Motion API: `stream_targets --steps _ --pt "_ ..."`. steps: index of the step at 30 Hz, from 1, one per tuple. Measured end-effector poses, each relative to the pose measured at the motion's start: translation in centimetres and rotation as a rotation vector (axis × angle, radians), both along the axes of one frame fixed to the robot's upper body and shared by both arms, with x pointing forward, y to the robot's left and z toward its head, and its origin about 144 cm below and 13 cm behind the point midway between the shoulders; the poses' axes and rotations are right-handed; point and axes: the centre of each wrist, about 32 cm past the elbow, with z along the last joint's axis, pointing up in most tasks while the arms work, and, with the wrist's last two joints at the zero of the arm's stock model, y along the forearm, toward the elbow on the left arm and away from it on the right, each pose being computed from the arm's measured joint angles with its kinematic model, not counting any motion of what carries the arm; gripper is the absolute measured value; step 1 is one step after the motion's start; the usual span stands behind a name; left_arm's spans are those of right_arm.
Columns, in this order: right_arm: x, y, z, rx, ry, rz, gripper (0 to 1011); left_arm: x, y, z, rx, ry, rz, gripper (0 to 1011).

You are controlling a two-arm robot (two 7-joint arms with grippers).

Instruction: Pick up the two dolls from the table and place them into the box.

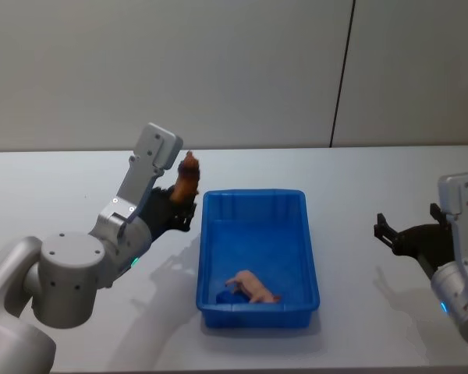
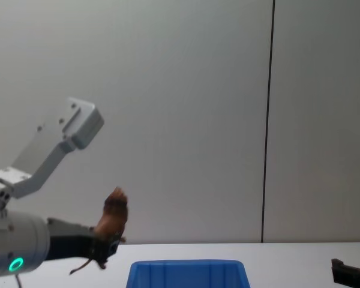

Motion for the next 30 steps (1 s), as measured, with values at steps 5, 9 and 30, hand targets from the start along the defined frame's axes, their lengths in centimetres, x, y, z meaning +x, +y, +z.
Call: stream_targets --steps 5,9,30 --pt "0.0 0.0 0.0 0.000 0.000 0.000 1001 0.2 0.0 0.6 -0.023 -0.046 -0.062 317" --pt "0.0 0.0 0.0 0.000 0.000 0.000 1001 0.5 0.0 1.1 -0.049 -0.085 -0.126 317" --pt "0.0 0.0 0.0 0.000 0.000 0.000 1001 2.5 -0.1 1.7 -0.192 -0.175 -0.440 864"
